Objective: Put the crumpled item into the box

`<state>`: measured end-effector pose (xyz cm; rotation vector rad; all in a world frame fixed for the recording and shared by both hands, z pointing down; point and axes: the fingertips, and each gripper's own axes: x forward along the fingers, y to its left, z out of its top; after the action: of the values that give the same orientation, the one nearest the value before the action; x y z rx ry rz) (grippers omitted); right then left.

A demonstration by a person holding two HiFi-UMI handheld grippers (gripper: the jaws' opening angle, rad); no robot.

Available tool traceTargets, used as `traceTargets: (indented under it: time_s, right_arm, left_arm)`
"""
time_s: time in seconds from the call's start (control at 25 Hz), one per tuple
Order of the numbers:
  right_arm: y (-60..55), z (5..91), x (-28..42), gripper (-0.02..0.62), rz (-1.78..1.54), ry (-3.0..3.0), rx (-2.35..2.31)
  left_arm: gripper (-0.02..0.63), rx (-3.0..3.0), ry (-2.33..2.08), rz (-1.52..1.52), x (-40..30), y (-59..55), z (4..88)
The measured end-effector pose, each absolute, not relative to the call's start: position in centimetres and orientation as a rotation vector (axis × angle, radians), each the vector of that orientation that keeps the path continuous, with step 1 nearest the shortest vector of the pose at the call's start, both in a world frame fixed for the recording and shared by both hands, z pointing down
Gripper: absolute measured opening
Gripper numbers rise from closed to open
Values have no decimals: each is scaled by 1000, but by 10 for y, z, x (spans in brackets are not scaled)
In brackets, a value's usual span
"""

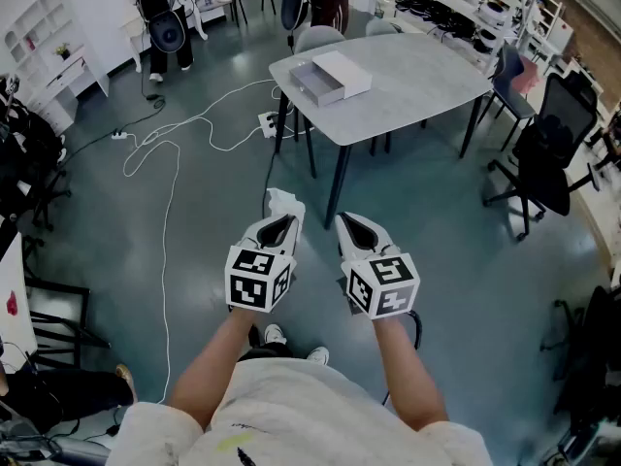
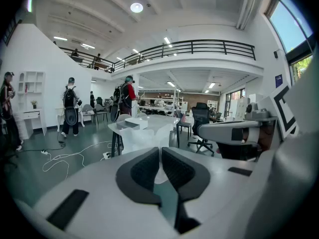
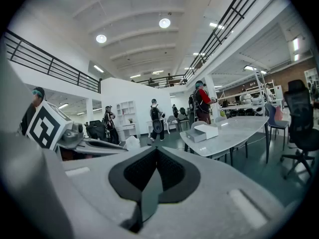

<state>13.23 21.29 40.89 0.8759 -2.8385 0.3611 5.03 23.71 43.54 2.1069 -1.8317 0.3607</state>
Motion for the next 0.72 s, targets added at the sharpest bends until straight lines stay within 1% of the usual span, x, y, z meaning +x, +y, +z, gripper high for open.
traceTargets:
  time_s: [0.4,0.72]
  right_arm:
    - [187,420,110,5,367,-2809,864]
    - [130,432,62,5,364,-2760,893]
  left_arm:
    - [25,2101,-1824,335,29,208,441]
    - [25,2113,-1778,288,-21,144,452]
